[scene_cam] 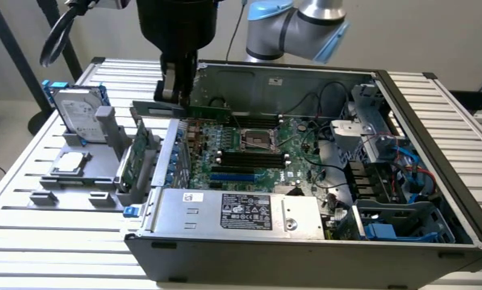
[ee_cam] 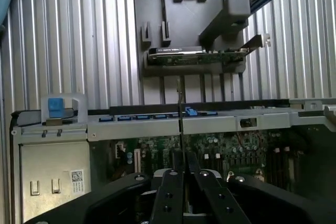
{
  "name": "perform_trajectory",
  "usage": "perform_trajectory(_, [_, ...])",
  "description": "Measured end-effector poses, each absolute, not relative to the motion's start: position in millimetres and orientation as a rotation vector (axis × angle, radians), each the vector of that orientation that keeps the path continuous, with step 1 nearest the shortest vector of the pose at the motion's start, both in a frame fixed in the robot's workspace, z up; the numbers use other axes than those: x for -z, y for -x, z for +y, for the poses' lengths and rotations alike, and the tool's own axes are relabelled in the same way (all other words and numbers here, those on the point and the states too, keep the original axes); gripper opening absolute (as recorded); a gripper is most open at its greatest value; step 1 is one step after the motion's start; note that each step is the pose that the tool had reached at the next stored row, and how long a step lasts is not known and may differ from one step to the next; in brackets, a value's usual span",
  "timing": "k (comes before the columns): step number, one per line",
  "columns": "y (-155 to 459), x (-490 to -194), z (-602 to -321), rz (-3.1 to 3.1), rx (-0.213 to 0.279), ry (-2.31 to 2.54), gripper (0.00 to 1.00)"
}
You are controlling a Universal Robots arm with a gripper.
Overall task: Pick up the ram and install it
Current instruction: 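Pick up the ram and move it above insertion slot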
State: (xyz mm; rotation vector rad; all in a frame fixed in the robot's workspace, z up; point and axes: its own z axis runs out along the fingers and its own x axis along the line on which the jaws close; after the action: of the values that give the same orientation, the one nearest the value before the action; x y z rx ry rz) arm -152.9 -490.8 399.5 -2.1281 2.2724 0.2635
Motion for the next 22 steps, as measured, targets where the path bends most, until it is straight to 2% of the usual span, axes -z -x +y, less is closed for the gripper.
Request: perform_trajectory(22, [86,-371,-449,2.272,-0.263,2.128,0.14])
